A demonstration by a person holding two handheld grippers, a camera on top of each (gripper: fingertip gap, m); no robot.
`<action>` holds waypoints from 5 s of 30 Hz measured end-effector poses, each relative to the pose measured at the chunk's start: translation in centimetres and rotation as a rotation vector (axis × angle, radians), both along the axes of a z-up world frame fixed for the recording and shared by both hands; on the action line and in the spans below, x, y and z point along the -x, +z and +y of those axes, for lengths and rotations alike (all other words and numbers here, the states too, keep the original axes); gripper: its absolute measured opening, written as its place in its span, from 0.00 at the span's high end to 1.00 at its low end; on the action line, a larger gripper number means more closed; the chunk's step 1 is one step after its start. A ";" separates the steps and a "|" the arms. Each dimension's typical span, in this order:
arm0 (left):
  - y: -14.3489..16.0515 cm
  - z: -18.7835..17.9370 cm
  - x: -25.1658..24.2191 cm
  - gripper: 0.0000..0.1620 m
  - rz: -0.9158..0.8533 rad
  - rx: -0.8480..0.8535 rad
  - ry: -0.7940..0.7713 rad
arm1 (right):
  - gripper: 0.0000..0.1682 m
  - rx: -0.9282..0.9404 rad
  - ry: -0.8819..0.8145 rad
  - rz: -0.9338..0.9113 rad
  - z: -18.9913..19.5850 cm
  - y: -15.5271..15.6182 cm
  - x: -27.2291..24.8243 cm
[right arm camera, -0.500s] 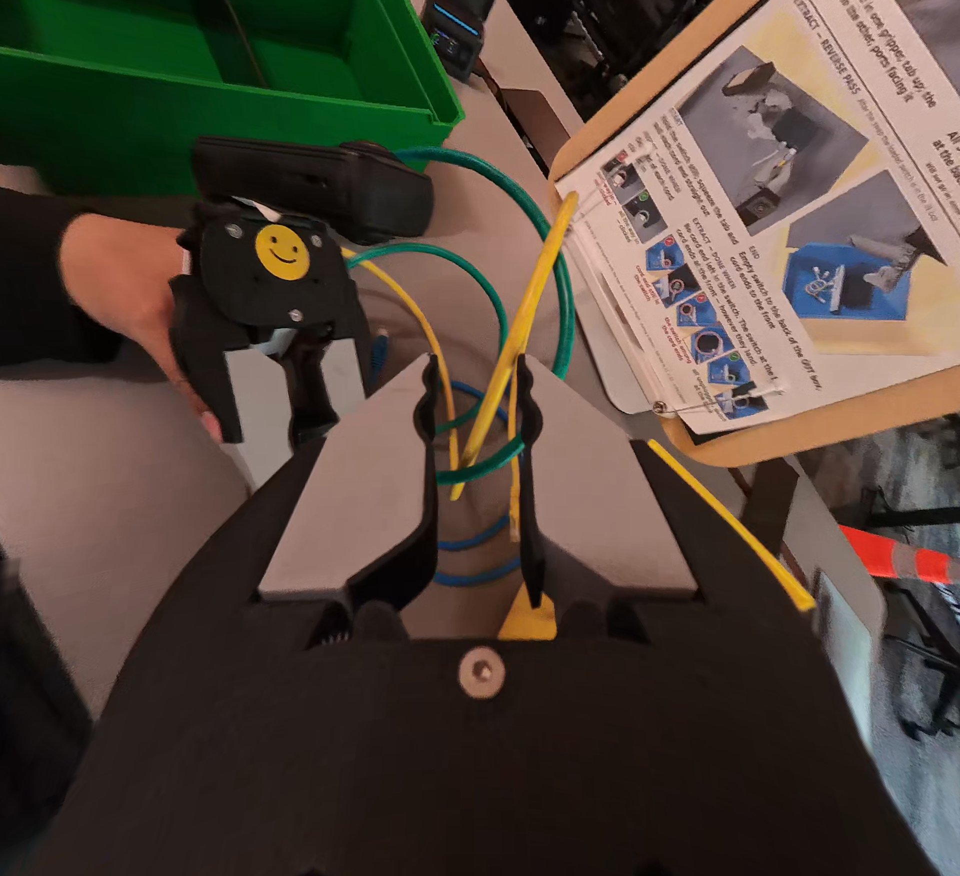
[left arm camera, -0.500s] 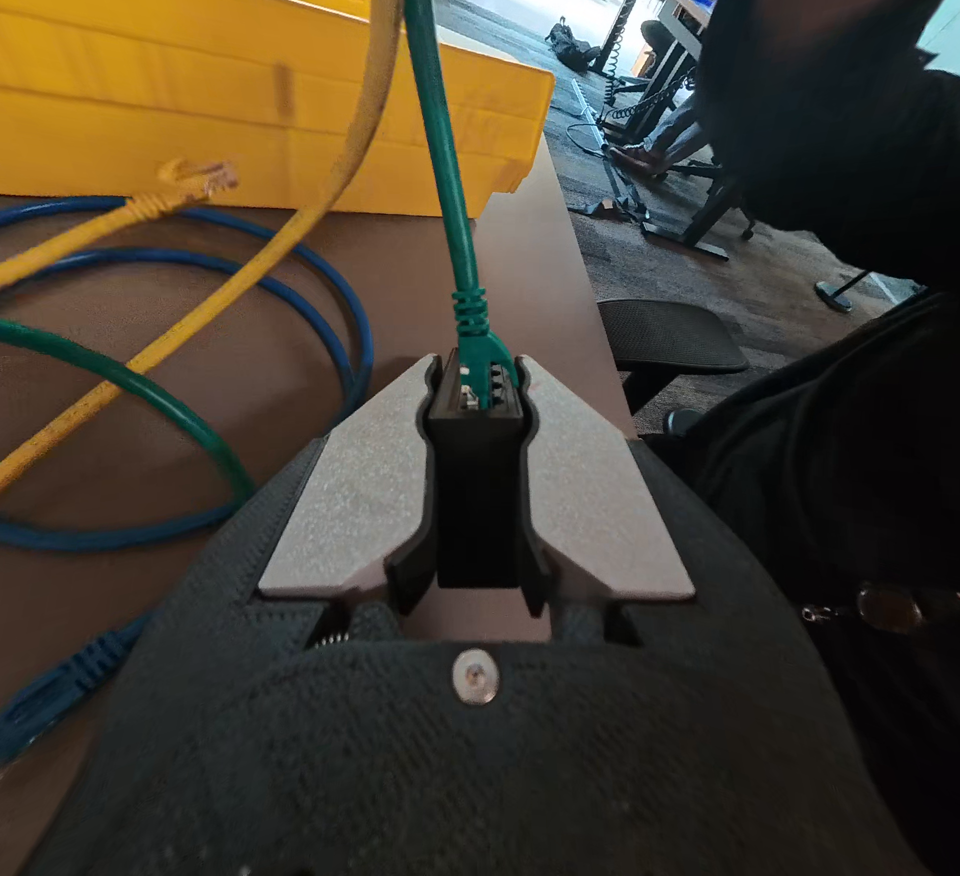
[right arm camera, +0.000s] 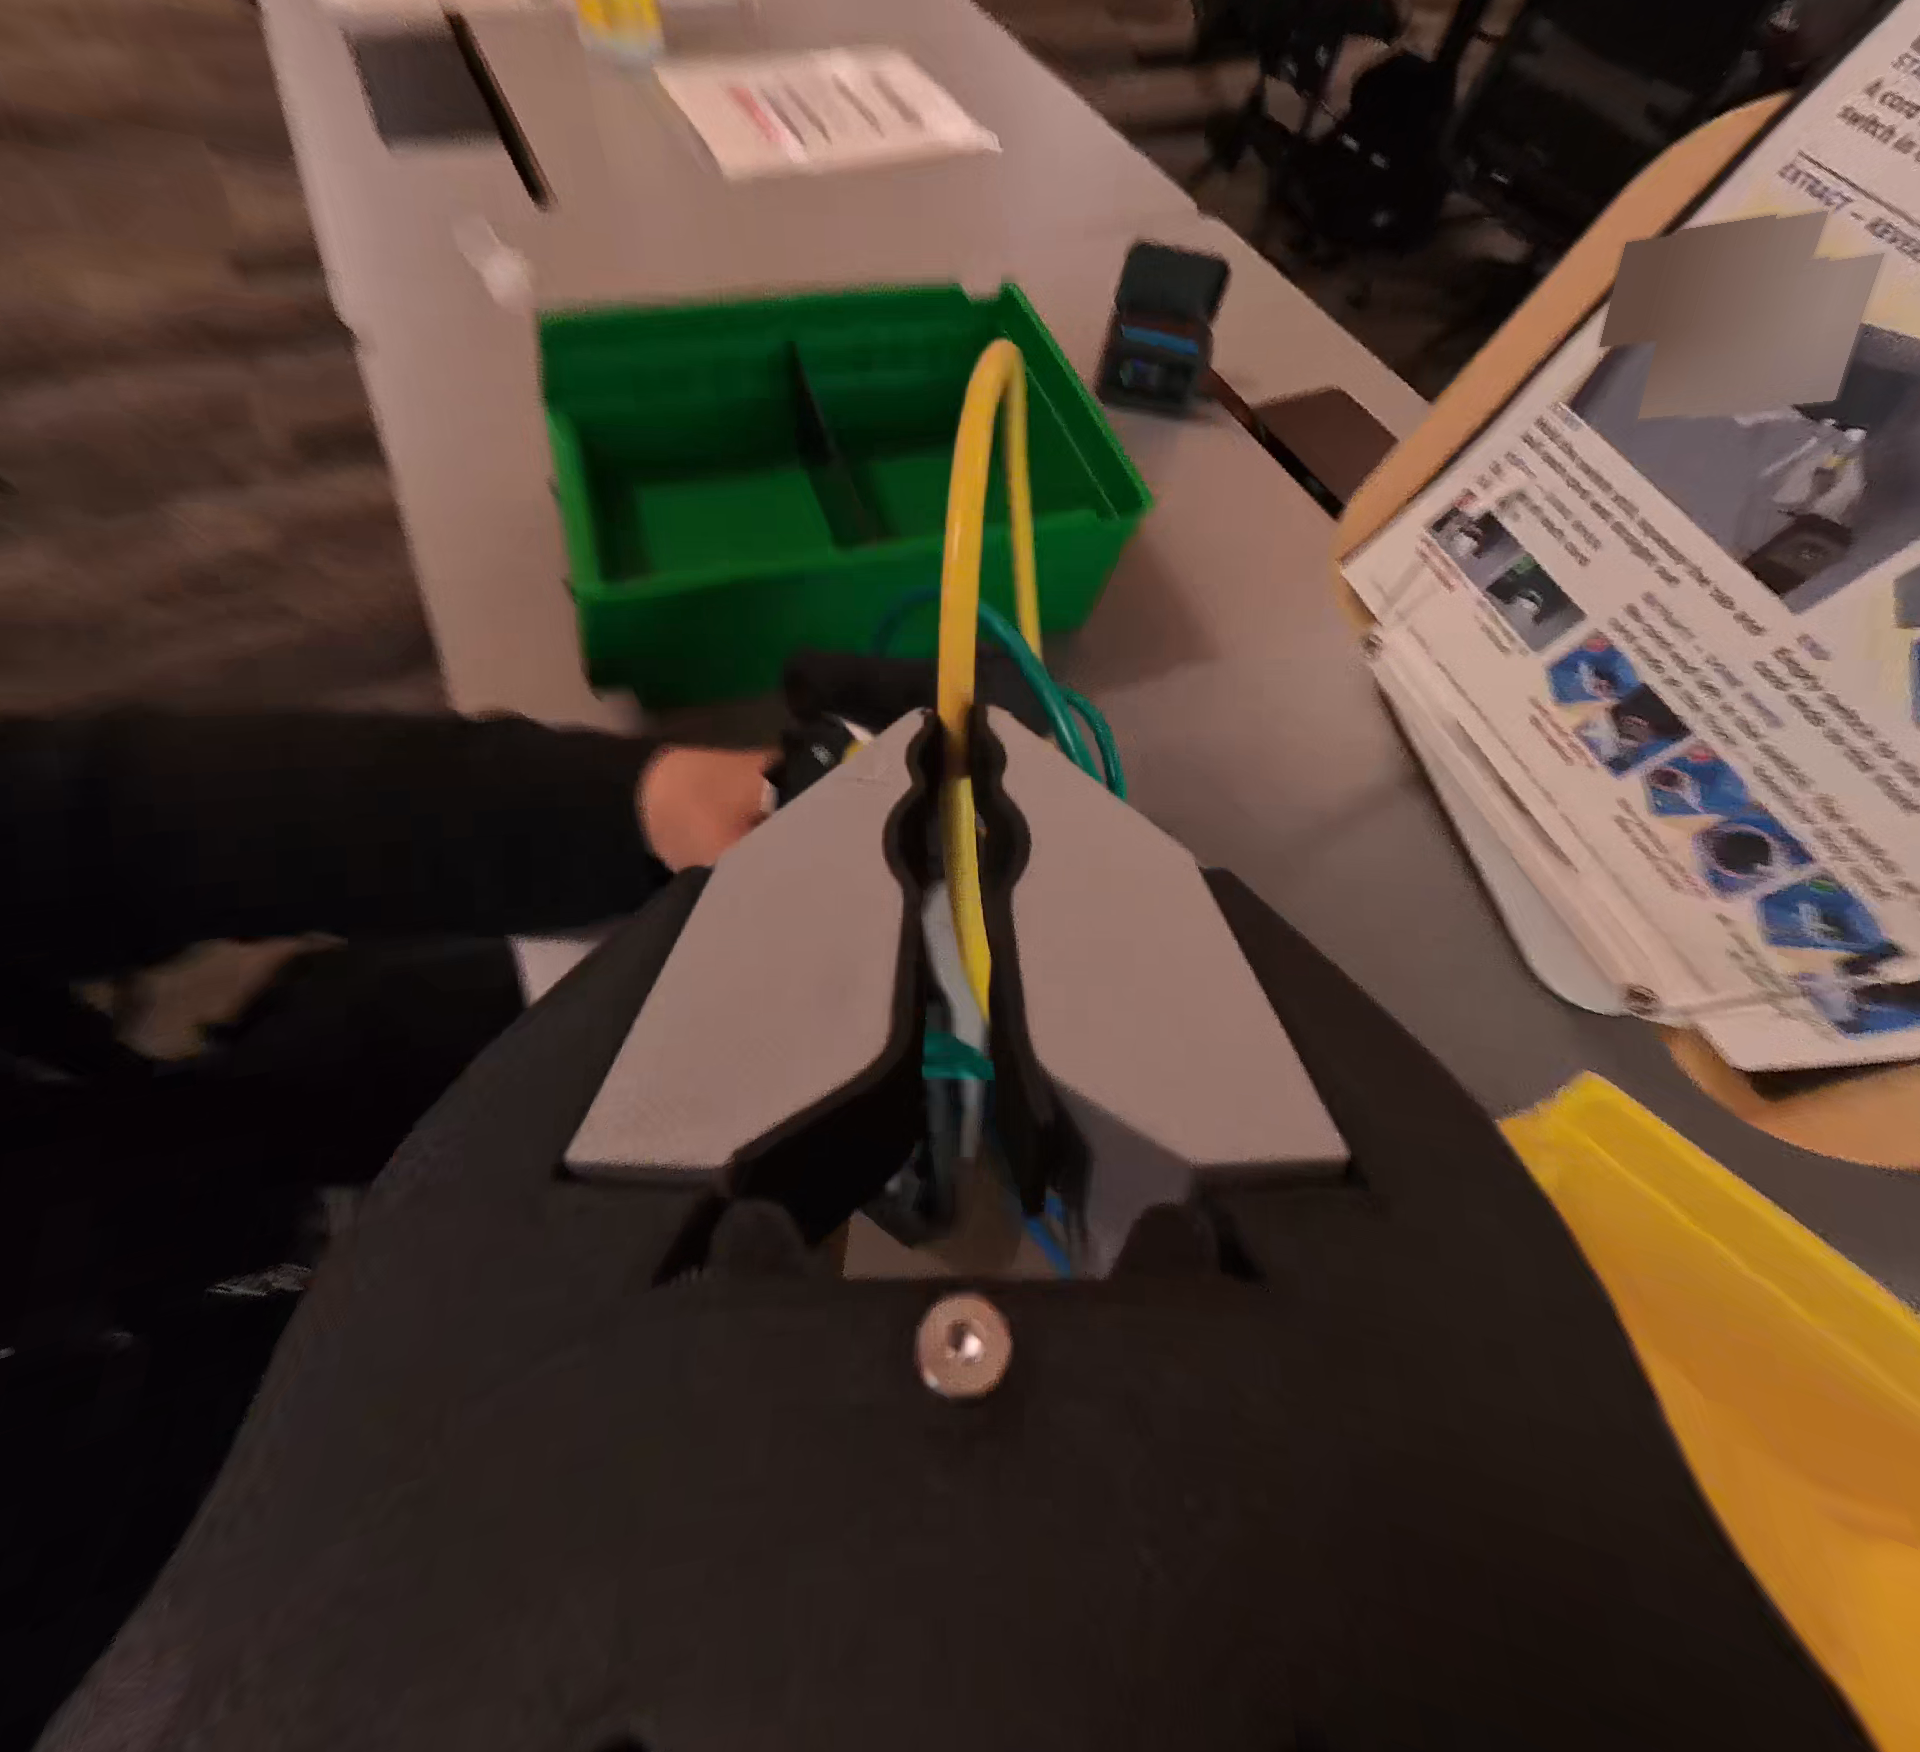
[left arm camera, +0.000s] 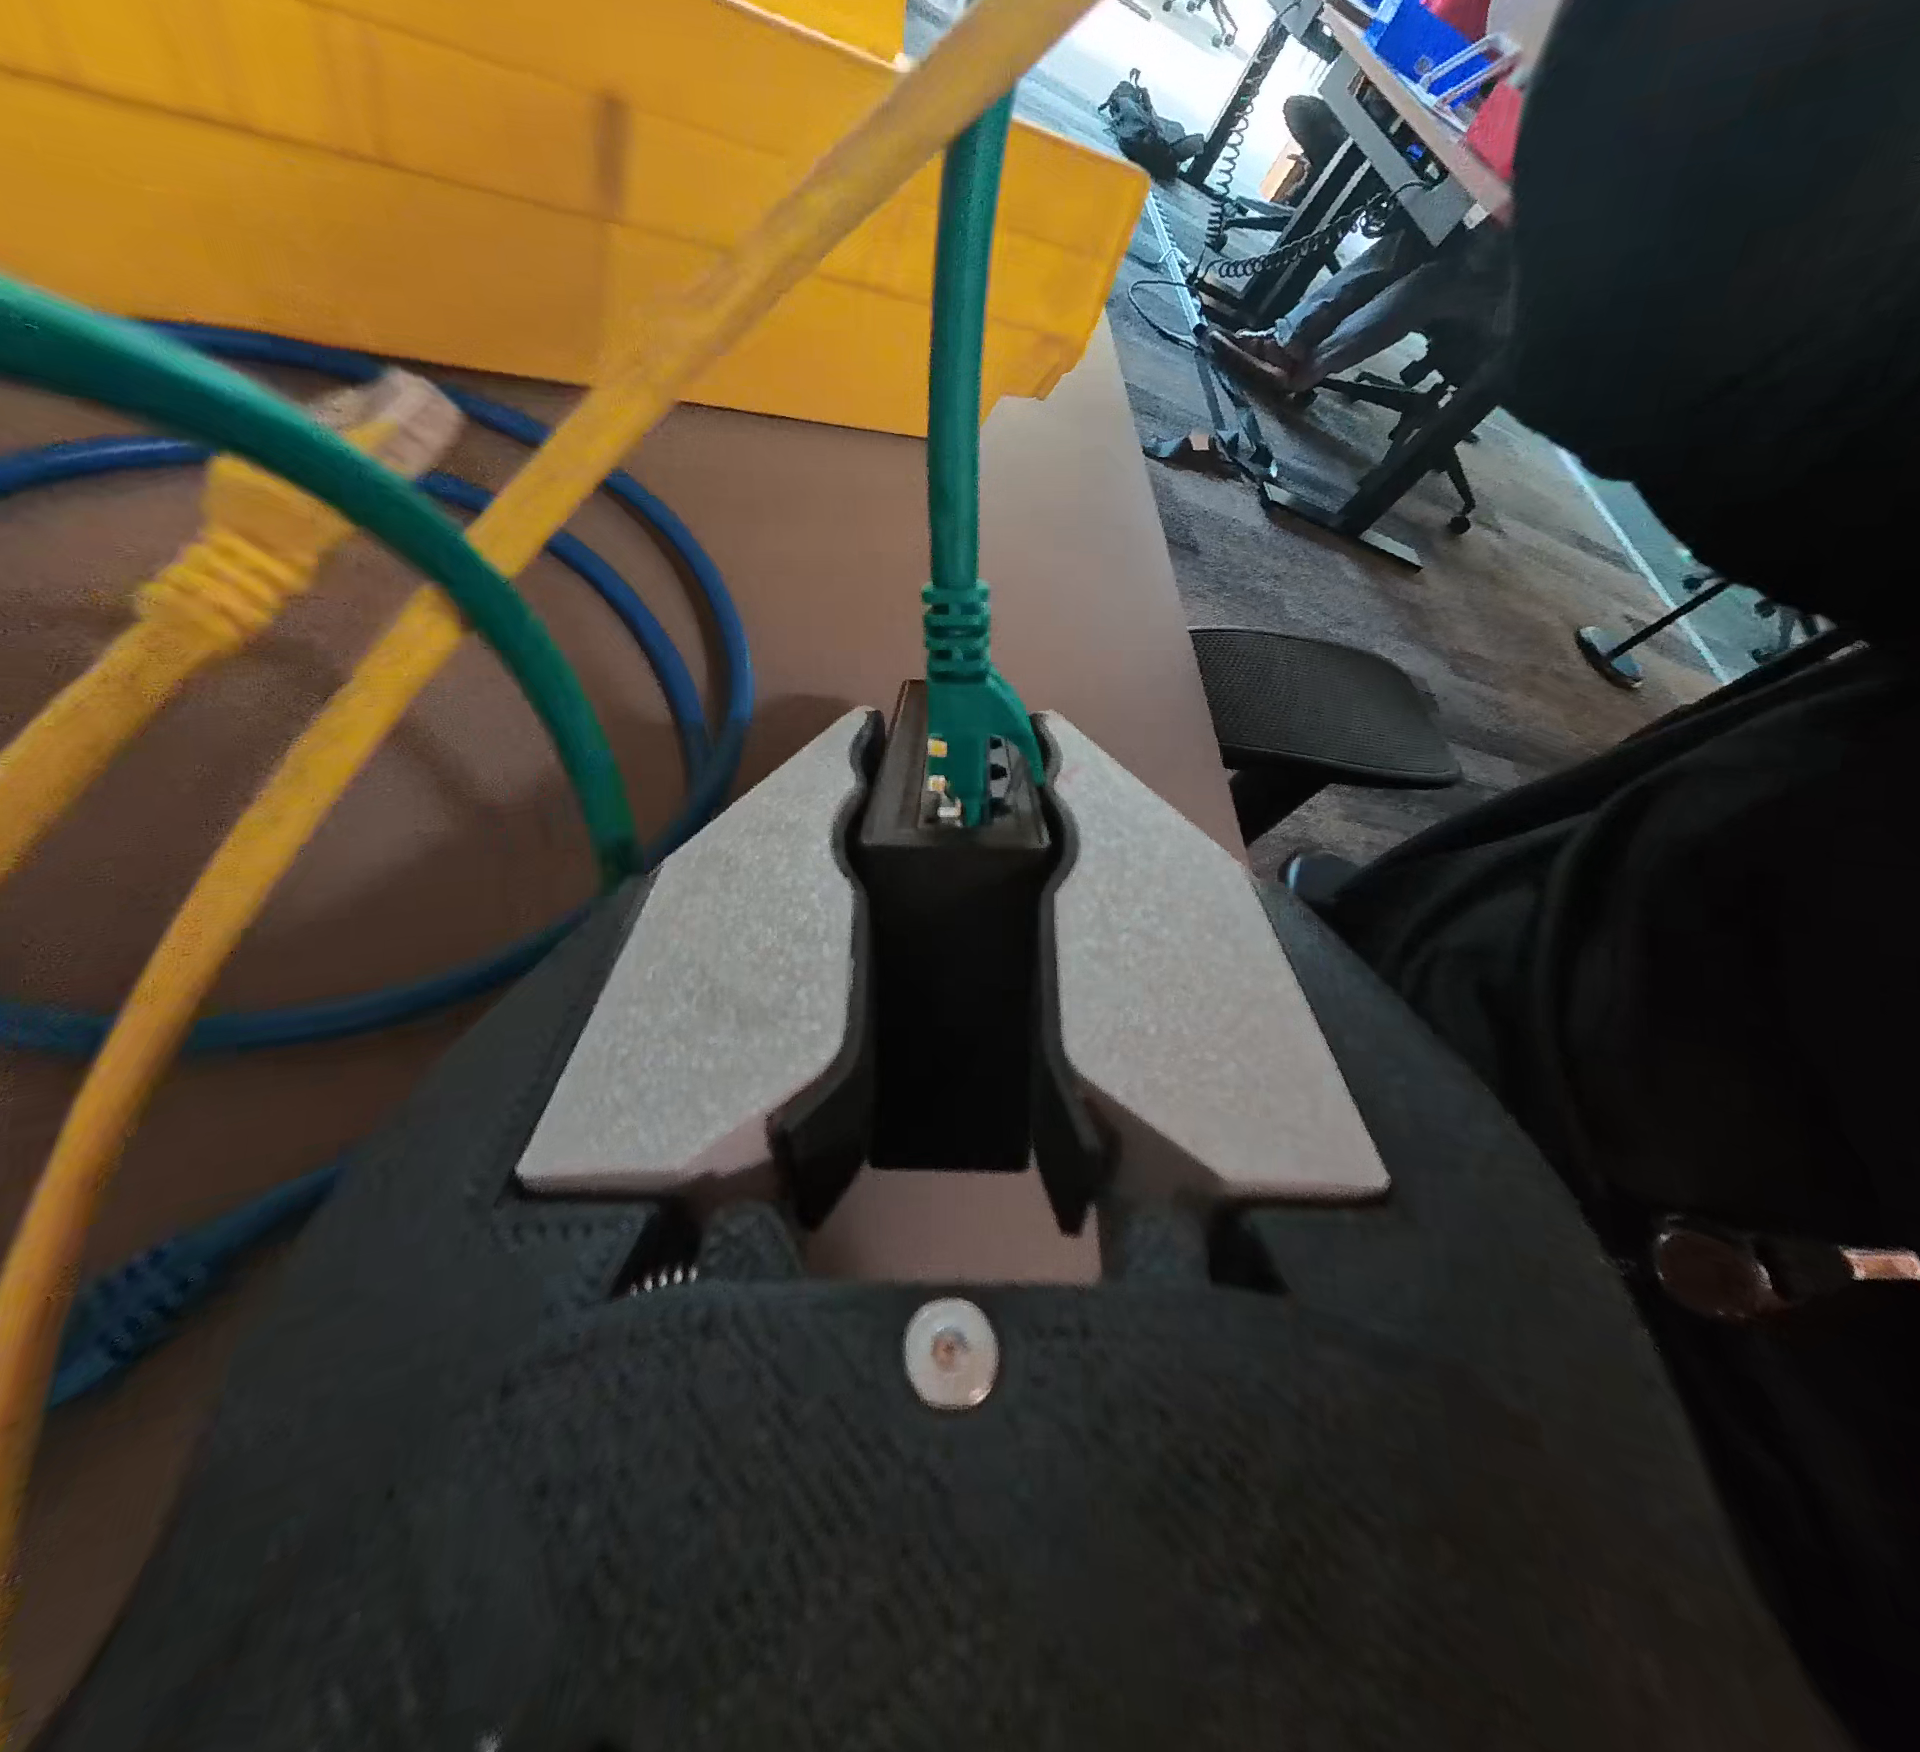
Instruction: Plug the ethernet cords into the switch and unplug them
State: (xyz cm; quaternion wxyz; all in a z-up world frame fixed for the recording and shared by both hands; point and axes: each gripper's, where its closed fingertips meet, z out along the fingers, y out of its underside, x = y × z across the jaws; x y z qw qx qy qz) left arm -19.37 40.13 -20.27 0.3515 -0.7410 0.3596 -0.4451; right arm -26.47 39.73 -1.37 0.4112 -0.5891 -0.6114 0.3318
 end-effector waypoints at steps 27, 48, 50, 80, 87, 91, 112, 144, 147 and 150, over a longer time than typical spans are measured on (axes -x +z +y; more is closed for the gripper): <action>1.7 2.8 2.2 0.84 -0.100 -0.037 0.184 | 0.99 0.207 -0.174 0.199 7.7 13.9 -19.1; 4.5 5.6 7.2 0.85 -0.285 -0.115 0.473 | 0.99 0.054 -0.305 -0.170 6.6 11.3 -24.3; 4.6 5.4 6.7 0.84 -0.233 -0.172 0.467 | 0.99 -0.016 -0.375 -0.066 8.0 14.4 -25.1; 4.2 5.8 6.9 0.85 -0.134 -0.241 0.500 | 0.98 -0.186 -0.391 -0.793 19.9 -16.7 -26.9; 4.5 5.9 7.4 0.85 -0.137 -0.252 0.524 | 0.90 -0.185 -0.508 -1.050 22.4 -19.4 -29.9; 4.7 6.4 8.5 0.85 -0.075 -0.309 0.599 | 0.76 -0.155 -0.521 -0.904 21.7 -15.5 -30.1; 5.1 6.7 10.3 0.85 -0.048 -0.364 0.679 | 0.73 -0.147 0.185 -0.917 3.2 -21.9 -6.7; 6.1 6.8 12.7 0.85 -0.106 -0.364 0.760 | 0.99 -0.121 -0.168 0.039 7.8 8.4 -14.1; 5.8 6.8 12.1 0.85 -0.079 -0.365 0.738 | 0.99 -0.154 -0.247 0.016 8.4 10.0 -17.8; 5.5 6.8 11.8 0.85 -0.054 -0.372 0.730 | 0.99 -0.067 -0.262 -0.071 8.5 7.8 -20.1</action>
